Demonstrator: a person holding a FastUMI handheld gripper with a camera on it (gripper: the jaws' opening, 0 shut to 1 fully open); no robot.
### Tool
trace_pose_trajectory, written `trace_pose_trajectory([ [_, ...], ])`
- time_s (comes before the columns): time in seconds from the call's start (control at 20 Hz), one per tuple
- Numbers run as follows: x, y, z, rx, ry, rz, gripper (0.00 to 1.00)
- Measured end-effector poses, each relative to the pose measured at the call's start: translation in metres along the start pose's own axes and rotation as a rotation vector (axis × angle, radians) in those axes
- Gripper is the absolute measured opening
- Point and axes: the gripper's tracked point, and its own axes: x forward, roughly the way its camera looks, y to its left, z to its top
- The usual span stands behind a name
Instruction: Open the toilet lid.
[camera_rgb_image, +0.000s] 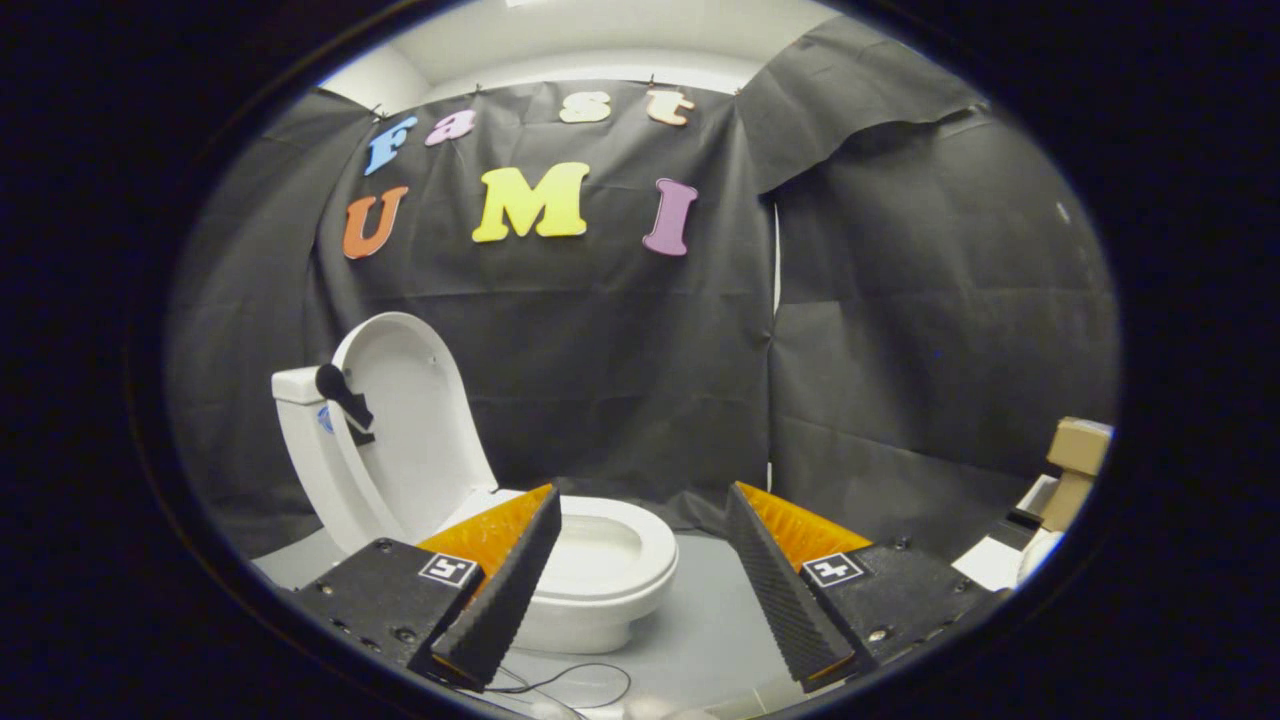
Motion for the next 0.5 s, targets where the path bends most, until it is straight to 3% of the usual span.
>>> trace_pose_trajectory([
  [0.5,-0.014,-0.001,0.009,-0.013,-0.01,-0.004,1.0],
])
